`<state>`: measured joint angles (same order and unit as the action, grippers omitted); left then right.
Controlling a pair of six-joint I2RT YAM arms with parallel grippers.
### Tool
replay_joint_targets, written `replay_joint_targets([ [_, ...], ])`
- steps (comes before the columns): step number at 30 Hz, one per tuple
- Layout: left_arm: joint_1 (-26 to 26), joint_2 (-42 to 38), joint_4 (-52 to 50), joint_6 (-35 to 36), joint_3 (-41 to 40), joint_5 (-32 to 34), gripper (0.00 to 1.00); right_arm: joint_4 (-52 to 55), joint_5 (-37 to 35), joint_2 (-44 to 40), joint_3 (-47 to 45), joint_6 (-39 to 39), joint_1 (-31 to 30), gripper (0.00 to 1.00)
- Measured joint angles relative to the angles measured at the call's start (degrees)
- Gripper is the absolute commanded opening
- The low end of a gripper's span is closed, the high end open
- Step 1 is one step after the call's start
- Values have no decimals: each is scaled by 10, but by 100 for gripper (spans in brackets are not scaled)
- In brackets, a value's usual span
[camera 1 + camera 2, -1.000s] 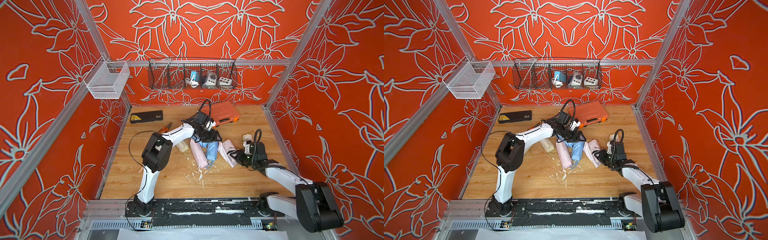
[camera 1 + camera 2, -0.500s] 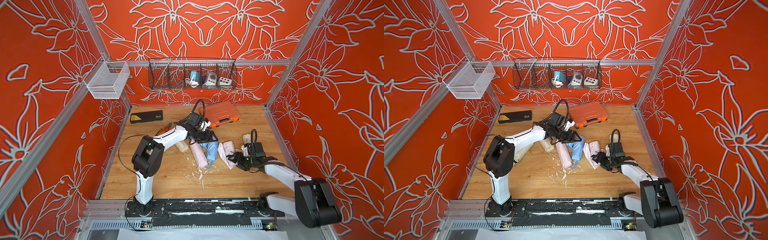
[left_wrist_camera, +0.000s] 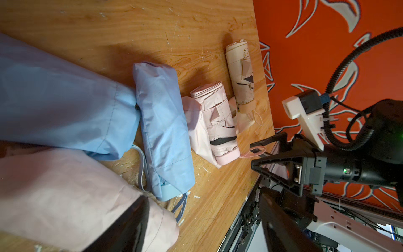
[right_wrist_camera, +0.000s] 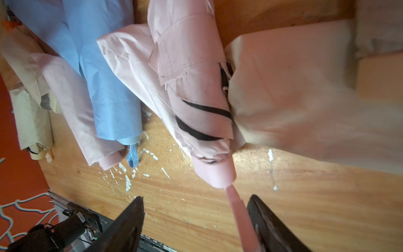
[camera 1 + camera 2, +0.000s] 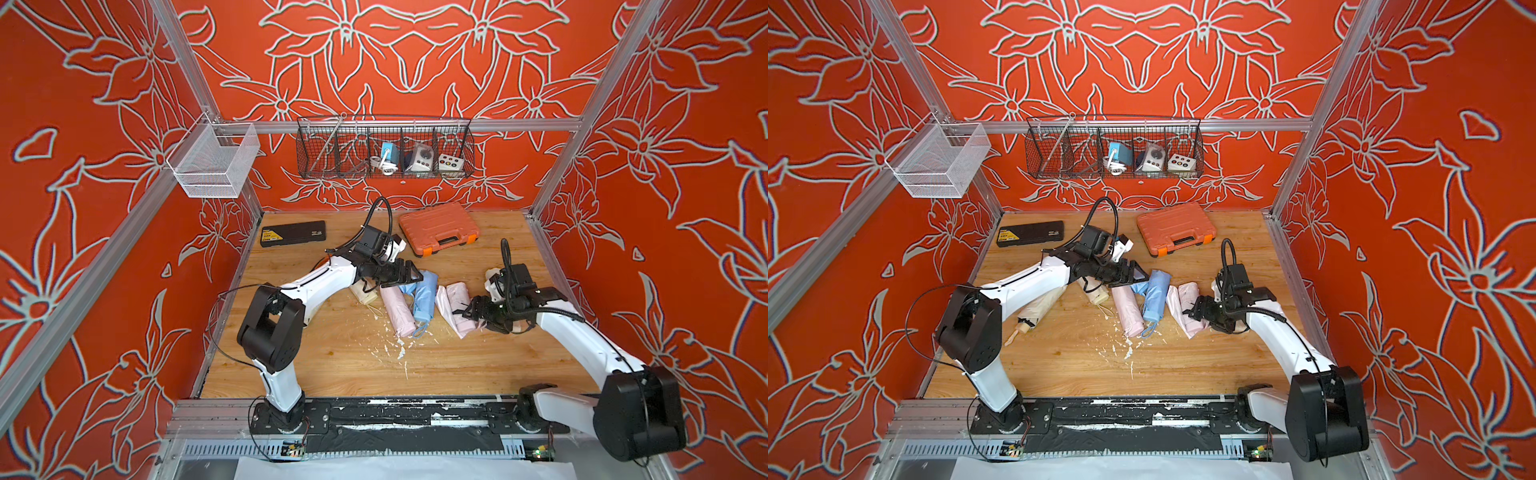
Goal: Take umbrellas out of sleeves
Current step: Place the umbrella in the umbrella sleeve, then pick up the umbrella from the center of the board.
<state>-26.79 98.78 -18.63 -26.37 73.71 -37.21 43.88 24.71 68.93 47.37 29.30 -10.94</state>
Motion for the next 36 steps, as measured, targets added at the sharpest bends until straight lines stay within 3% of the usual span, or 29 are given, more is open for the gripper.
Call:
replay_joint_targets([
  [1,3,-10,0,0,-7,0,80,17,-5,0,17,-10,0,97],
  [3,10,-34,-1,4,-23,2,80,54,-19,0,61,-30,-1,99],
  [13,33,-169,-20,17,-127,24,82,130,-25,66,212,-79,-71,92],
  [20,63,-253,-31,17,-216,28,83,95,4,155,222,-55,-153,88],
  [36,96,-316,-57,18,-274,22,83,46,-13,342,293,-14,-218,91],
])
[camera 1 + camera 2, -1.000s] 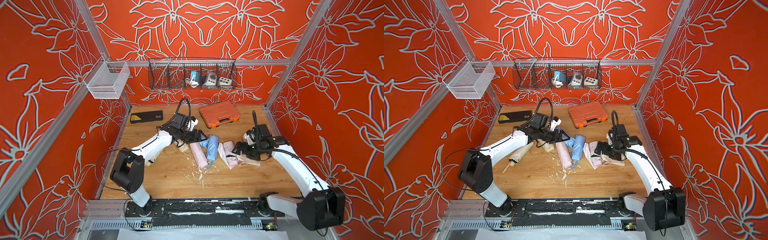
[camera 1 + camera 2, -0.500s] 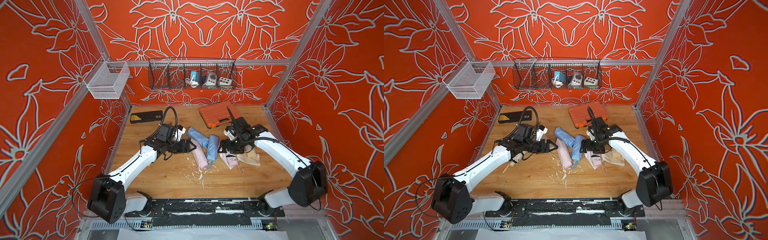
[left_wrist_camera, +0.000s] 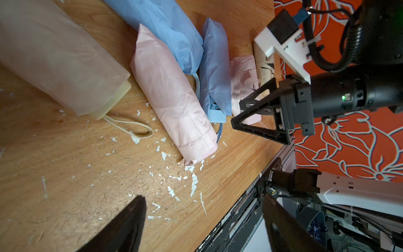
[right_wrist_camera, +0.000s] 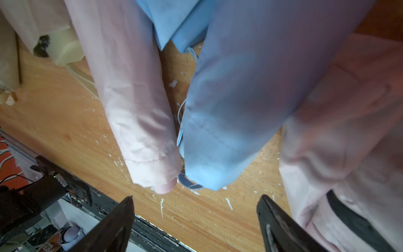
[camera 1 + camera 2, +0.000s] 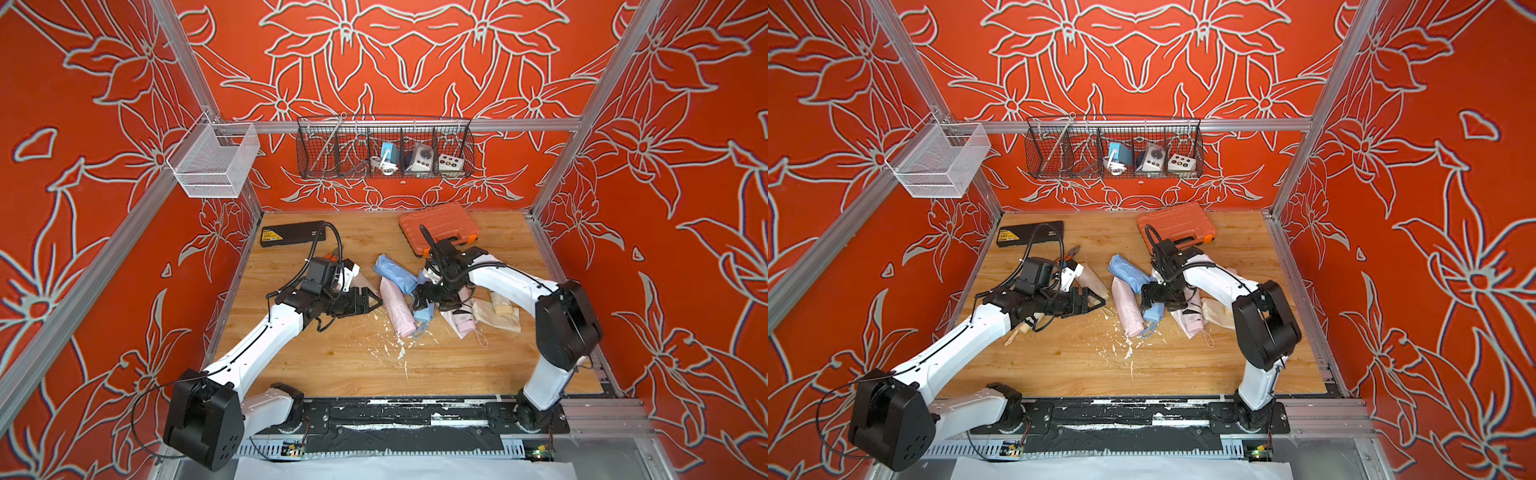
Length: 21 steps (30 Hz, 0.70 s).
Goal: Take umbrellas out of sleeves
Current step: Pick up the umbrella from the center of the board.
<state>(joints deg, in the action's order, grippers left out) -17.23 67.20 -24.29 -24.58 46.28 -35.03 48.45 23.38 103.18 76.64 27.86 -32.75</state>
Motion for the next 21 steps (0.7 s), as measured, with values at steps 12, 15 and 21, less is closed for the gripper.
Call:
replay_joint_targets([
  [12,0,-4,-6,6,-3,-1,83,13,-60,109,90,2,-4,89],
  [15,0,-2,-6,8,-3,-4,83,17,-72,129,104,2,-7,87],
  [21,1,11,-7,15,-3,-10,83,31,-97,160,133,2,-18,83],
])
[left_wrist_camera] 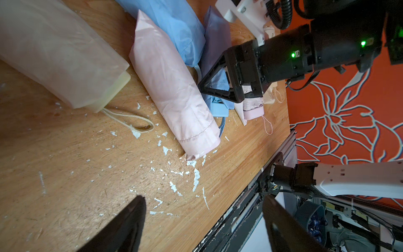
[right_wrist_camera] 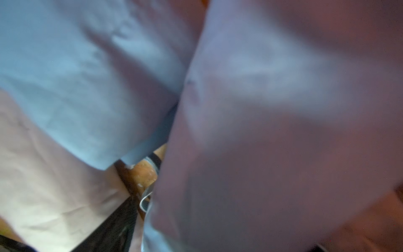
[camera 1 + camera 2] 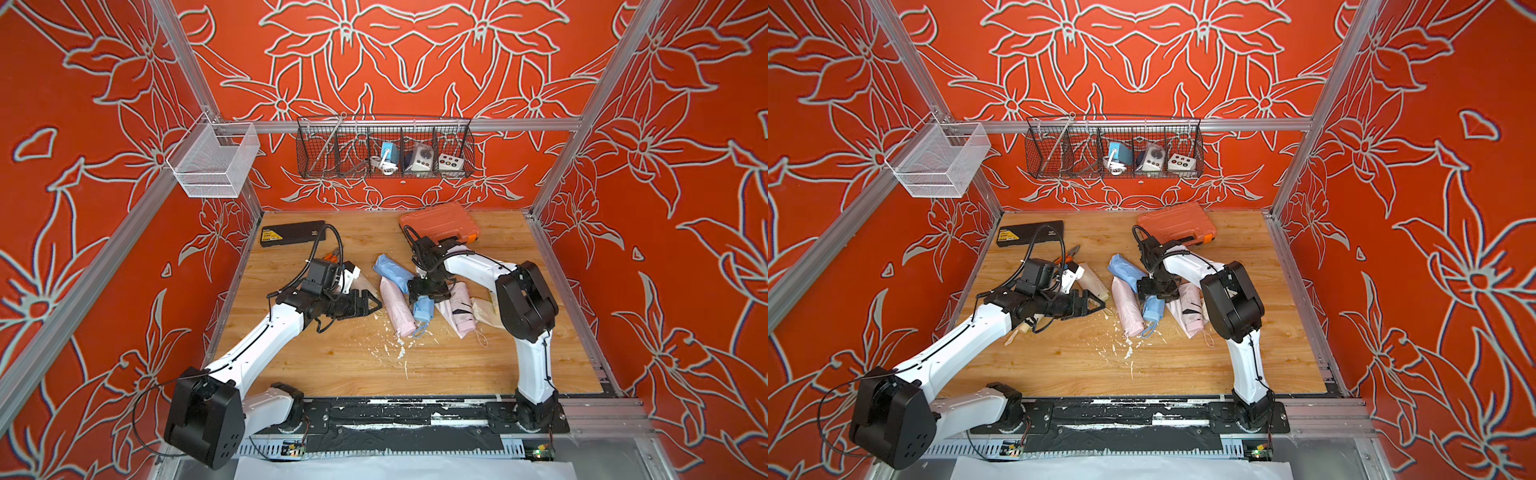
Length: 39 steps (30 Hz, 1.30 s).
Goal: Take umbrellas out of sleeves
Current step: Pick up the umbrella from the center of the board.
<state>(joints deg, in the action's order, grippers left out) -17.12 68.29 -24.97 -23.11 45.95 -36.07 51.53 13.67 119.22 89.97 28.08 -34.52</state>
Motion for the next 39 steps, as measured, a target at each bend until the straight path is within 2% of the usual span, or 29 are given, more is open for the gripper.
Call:
replay_joint_targets([
  [9,3,9,0,2,0,-16,83,12,-24,13,10,0,-9,63],
  [13,4,9,0,2,0,-18,83,13,-35,12,10,-3,-11,49],
  [14,4,8,0,2,0,-18,83,13,-37,11,10,-5,-11,48],
  [22,17,8,2,2,0,-34,84,8,-45,-24,-12,-43,-11,47],
  [30,28,21,39,-6,2,-95,83,13,-33,-128,-23,-106,-10,47],
  [39,61,66,111,-12,72,-195,83,24,146,-196,-5,-153,-11,47],
])
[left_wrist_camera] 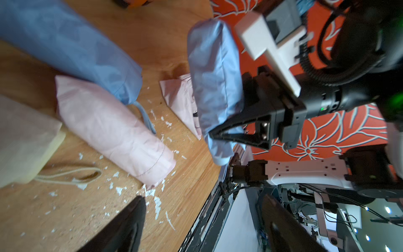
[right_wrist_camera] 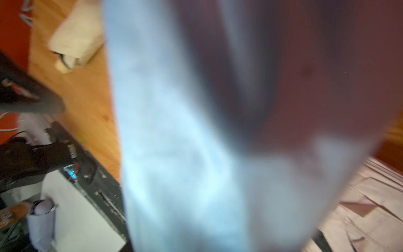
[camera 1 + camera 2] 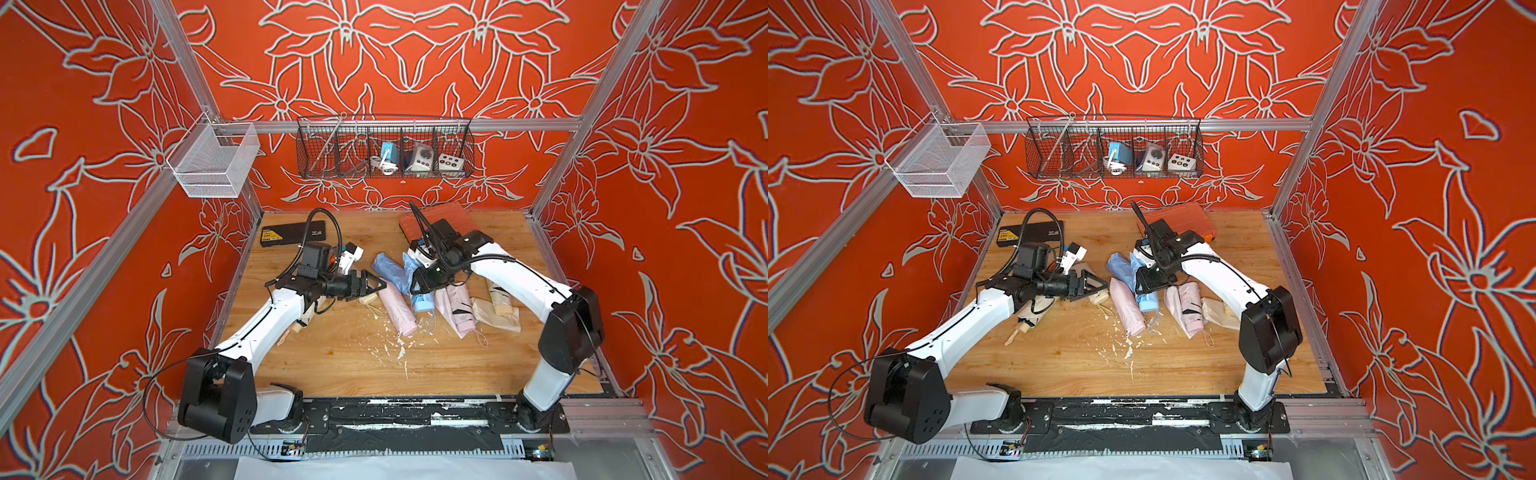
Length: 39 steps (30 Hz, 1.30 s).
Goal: Take umbrellas out of sleeves
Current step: Pick up the umbrella from the center of the board.
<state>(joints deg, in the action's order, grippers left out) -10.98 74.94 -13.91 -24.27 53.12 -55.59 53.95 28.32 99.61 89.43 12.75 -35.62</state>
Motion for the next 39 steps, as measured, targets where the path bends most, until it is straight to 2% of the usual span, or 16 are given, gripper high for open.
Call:
replay_joint_targets([
  [7,5,27,72,-27,33,-61,83,10,130,-3,43,-4,-2,47],
  [12,-3,31,89,-38,35,-82,84,9,194,-3,59,0,-9,47],
  [19,-6,34,91,-39,50,-87,84,13,230,-3,82,0,-35,47],
  [27,-6,47,95,-42,54,-92,82,18,232,4,87,0,-57,46],
  [31,-6,52,102,-47,54,-96,74,29,230,15,100,0,-59,47],
  [36,-6,60,106,-55,56,-103,51,39,226,29,112,-4,-62,47],
  [39,-6,65,106,-62,56,-104,37,46,216,37,119,-11,-63,52],
])
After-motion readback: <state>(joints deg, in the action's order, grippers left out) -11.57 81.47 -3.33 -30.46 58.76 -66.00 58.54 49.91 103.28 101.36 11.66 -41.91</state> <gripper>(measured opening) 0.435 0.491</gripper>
